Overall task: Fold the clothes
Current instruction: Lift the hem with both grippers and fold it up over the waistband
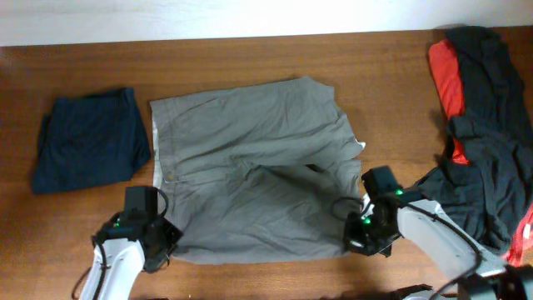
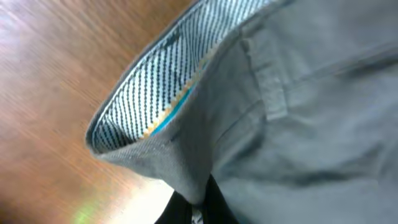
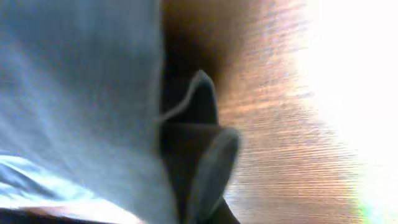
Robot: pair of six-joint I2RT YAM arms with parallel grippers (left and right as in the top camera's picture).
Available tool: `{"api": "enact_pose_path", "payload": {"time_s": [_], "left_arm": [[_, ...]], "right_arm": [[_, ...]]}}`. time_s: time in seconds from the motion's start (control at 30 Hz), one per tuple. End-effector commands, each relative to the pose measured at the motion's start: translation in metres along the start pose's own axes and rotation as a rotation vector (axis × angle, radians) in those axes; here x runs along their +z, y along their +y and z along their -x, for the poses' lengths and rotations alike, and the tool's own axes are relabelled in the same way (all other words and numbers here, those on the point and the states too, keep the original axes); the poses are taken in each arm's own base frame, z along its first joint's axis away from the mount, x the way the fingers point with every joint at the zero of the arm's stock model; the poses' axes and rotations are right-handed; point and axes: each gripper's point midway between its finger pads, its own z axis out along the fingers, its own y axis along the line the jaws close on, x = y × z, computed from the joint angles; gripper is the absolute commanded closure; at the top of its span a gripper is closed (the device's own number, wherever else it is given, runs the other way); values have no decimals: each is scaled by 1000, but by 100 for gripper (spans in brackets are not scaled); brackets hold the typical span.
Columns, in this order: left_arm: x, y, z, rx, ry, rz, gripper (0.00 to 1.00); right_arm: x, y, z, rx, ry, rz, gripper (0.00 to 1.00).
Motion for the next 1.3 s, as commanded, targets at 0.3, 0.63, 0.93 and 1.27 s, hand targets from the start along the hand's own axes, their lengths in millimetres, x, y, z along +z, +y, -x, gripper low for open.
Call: {"api": "enact_pose_path", "payload": {"time_s": [0.3,0.63,0.93,1.27], "left_arm": [[-129,-29,25,209,-138,-122,100],[-149,-16,26,211,-251,-145,100],[-152,-75,109,144,-462,-272,100],[-88,-131,182,117,-521,-285,100]], "right_arm": [[-180,-5,31,39,-475,31,96],[-280,10,26,-57,-740,12,96],[-293,45,149,-203,-832,-7,96],[-242,89,256,-372,-853,29,96]]}}
